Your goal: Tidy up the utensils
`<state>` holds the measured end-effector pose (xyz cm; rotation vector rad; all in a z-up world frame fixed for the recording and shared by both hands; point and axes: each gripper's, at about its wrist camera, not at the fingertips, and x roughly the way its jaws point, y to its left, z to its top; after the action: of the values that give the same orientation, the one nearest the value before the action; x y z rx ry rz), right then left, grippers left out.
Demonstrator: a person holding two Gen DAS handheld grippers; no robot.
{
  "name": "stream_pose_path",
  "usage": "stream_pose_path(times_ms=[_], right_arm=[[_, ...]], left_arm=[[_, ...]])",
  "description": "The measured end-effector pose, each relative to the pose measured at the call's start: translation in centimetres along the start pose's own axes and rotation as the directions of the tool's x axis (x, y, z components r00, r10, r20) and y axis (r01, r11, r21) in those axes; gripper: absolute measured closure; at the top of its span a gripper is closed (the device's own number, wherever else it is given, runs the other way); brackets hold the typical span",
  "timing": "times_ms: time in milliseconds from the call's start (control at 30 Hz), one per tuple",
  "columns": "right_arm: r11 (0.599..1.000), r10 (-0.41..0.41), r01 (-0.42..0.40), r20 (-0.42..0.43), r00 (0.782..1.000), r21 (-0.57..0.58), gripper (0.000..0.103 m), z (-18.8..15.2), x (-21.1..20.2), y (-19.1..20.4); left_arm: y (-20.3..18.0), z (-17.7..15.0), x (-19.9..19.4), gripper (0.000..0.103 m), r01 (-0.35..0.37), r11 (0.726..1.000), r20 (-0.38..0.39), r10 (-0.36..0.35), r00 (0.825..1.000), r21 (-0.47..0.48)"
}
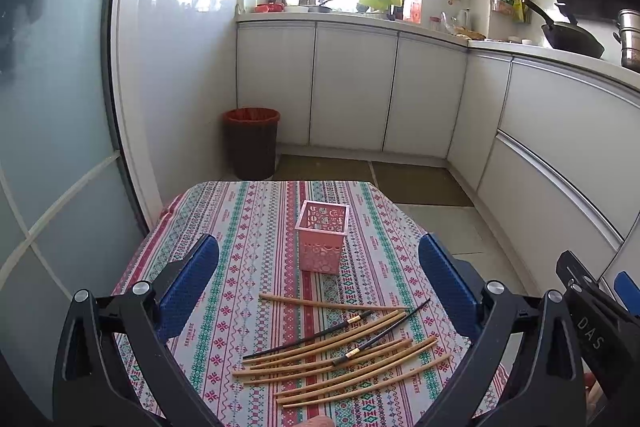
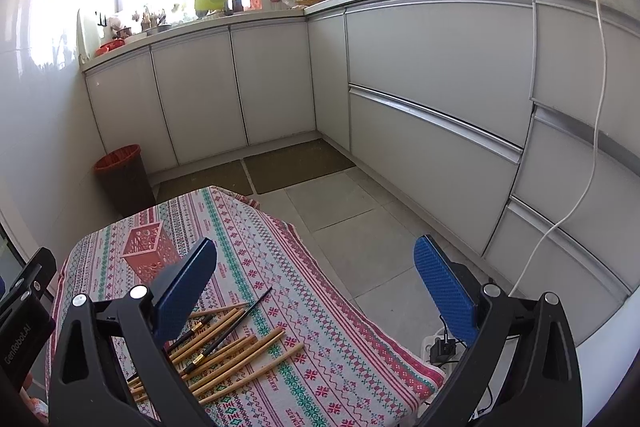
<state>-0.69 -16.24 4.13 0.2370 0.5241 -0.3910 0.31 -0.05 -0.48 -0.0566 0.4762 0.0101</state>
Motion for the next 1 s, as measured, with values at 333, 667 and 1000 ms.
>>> stream_pose_path(times_ms=[333, 667, 1000], right_arm=[[1.000, -0.001, 0.001, -0.002, 1.000, -0.001, 0.007, 0.06, -0.02, 0.05], [1.000, 0.008, -0.008, -0.002, 1.000, -0.004, 0.007, 0.13, -0.13, 0.00], [1.000, 0.009, -0.009, -0.003, 1.000, -0.010, 0.007, 0.02, -0.11, 0.11]], left_arm=[[-0.13, 0.07, -0.01, 0.007, 0.000, 1.000, -0.001, 0.000, 1.000, 0.004], [-0.10, -0.22, 0.31, 0.007, -0.002, 1.000, -0.009, 0.002, 1.000, 0.003], [-0.11, -0.23, 0.45, 0.007, -0.002, 1.000, -0.013, 0.002, 1.000, 0.002]])
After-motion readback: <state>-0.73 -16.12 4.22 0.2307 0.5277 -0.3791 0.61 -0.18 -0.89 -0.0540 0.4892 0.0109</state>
